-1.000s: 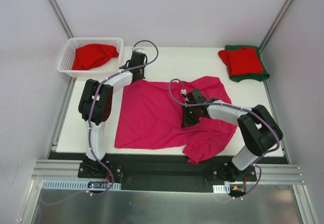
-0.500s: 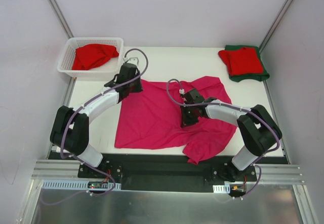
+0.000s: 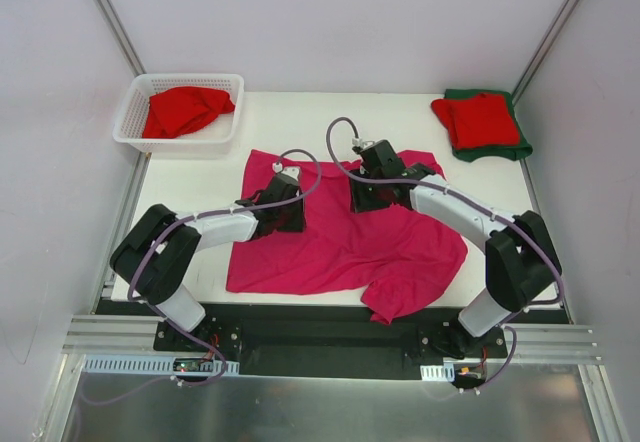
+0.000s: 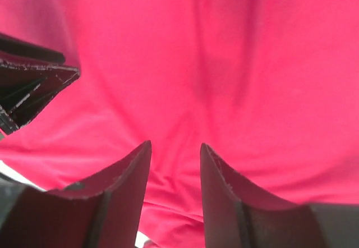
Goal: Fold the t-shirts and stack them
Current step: Flatten out the tshirt
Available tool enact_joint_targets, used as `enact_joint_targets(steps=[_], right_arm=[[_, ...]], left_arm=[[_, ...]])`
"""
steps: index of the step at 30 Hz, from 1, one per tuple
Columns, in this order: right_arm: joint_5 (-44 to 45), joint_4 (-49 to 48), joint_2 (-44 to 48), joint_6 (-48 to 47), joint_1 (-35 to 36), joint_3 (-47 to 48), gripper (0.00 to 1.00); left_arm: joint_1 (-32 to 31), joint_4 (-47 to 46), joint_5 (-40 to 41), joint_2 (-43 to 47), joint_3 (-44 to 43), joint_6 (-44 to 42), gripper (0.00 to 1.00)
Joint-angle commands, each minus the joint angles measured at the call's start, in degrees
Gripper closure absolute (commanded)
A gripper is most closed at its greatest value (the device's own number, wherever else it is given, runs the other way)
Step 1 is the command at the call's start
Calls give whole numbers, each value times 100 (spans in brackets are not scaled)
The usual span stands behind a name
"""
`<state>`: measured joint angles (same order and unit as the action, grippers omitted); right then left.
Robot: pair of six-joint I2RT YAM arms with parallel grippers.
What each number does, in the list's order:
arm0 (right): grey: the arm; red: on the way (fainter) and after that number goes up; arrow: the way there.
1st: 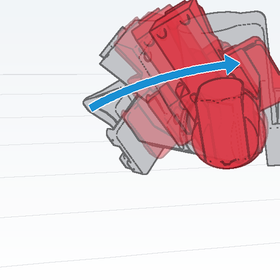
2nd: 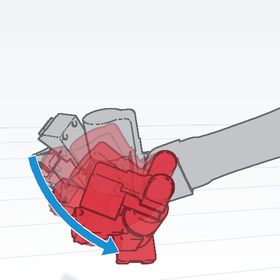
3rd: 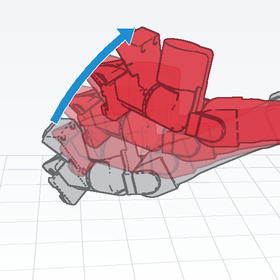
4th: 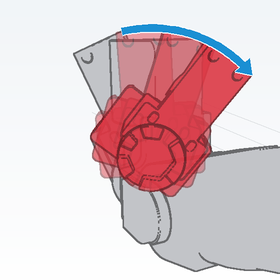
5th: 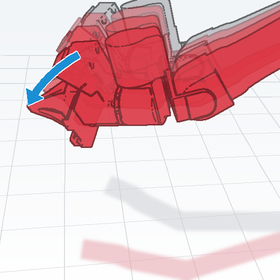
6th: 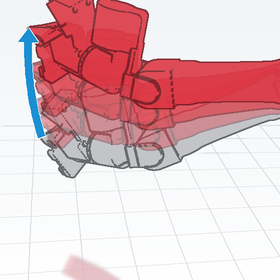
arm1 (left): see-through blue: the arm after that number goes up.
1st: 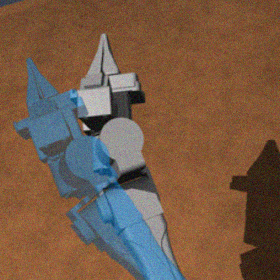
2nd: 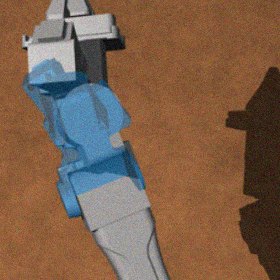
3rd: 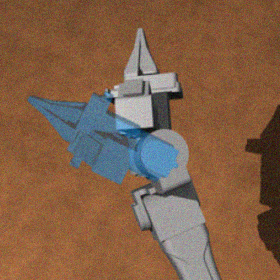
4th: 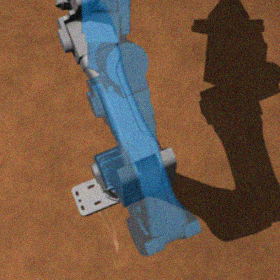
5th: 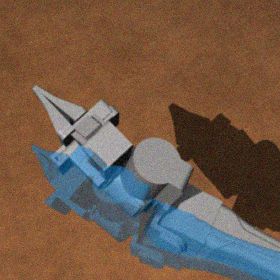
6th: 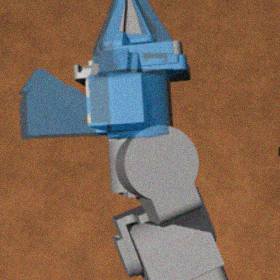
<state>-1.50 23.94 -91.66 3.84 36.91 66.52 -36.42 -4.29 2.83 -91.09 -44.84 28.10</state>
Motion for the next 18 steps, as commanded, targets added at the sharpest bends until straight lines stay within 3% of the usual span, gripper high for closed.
enact_joint_targets(steps=[1, 18], right_arm=[[510, 251, -221, -172, -157, 326, 56], [923, 365, -994, -304, -1431, 1170, 56]], left_arm=[[-119, -695, 7, -198, 124, 301, 69], [-181, -801, 25, -6, 739, 486, 73]])
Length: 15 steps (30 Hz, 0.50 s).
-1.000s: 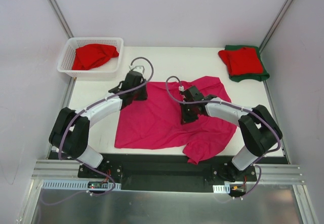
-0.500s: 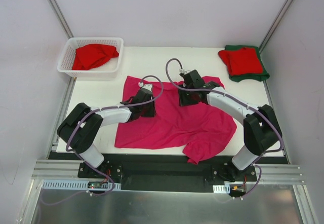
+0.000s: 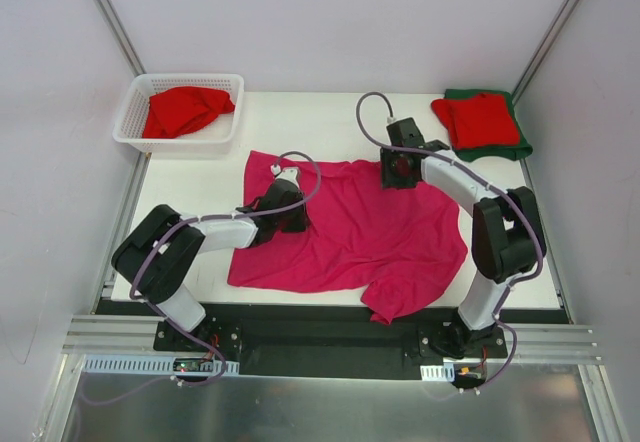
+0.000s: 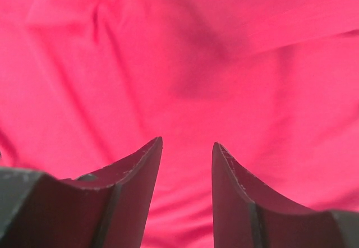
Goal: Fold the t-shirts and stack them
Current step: Flatten out the tshirt
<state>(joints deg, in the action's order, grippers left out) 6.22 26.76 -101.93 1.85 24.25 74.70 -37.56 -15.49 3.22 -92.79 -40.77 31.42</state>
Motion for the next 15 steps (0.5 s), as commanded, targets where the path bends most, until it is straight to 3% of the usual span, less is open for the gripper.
enact_joint_targets(steps=[1, 15], right_arm=[[160, 83, 15, -114, -253, 387, 56], [151, 92, -573, -53, -597, 836, 55]], left_arm=[[-67, 335, -15, 217, 438, 171, 73], [-76, 731, 275, 1122, 1124, 268, 73]])
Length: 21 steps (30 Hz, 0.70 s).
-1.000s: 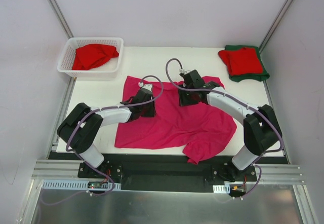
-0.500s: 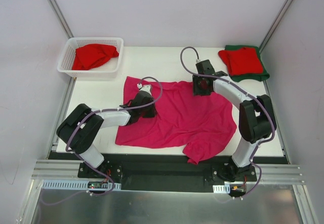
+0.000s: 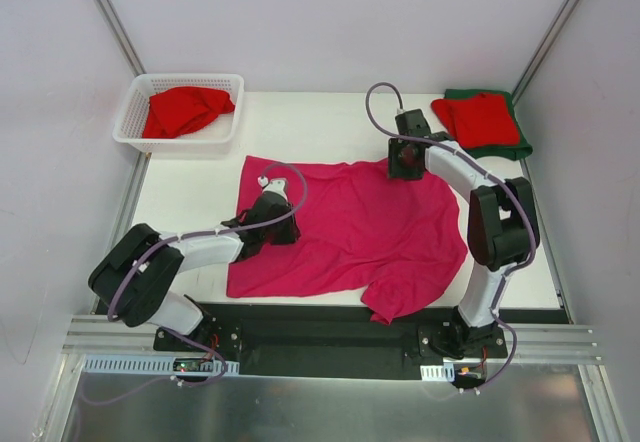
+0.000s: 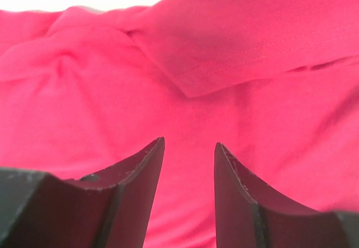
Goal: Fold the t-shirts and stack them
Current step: Flatten out the tshirt
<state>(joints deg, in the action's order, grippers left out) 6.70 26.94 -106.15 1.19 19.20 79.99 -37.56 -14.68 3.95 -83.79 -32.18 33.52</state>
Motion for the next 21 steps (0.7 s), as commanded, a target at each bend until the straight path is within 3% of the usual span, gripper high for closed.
enact_joint_targets(steps=[1, 16, 21], right_arm=[[121, 66, -169, 30, -136, 316, 55], [15, -22, -389, 127, -268, 369, 56], [332, 4, -486, 127, -382, 518, 49]], left_arm=[[-76, 685, 229, 266, 326, 76, 73], [-76, 870, 414, 662, 626, 173, 73], [-76, 888, 414, 671, 608, 164, 73]])
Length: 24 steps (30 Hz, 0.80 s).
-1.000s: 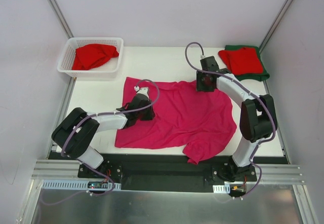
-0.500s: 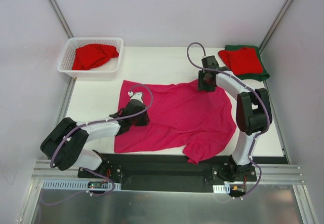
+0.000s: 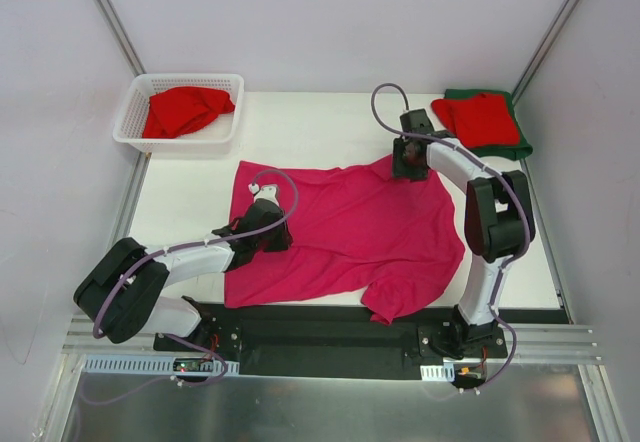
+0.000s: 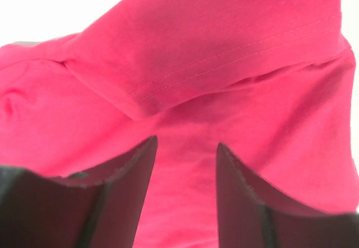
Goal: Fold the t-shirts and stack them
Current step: Flatten out the tshirt
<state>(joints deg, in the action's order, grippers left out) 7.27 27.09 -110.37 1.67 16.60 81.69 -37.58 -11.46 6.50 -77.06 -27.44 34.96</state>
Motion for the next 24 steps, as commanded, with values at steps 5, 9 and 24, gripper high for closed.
enact_joint_targets(steps=[5, 9, 24], right_arm=[[275, -2, -134, 88, -280, 549, 45], [354, -2, -152, 96, -455, 716, 44], [310, 59, -328, 79, -921, 1033, 44]], left_arm=[[-74, 593, 158, 24, 134, 20, 74], [-74, 601, 176, 24, 143, 20, 74], [-74, 628, 211, 6, 142, 20, 74]])
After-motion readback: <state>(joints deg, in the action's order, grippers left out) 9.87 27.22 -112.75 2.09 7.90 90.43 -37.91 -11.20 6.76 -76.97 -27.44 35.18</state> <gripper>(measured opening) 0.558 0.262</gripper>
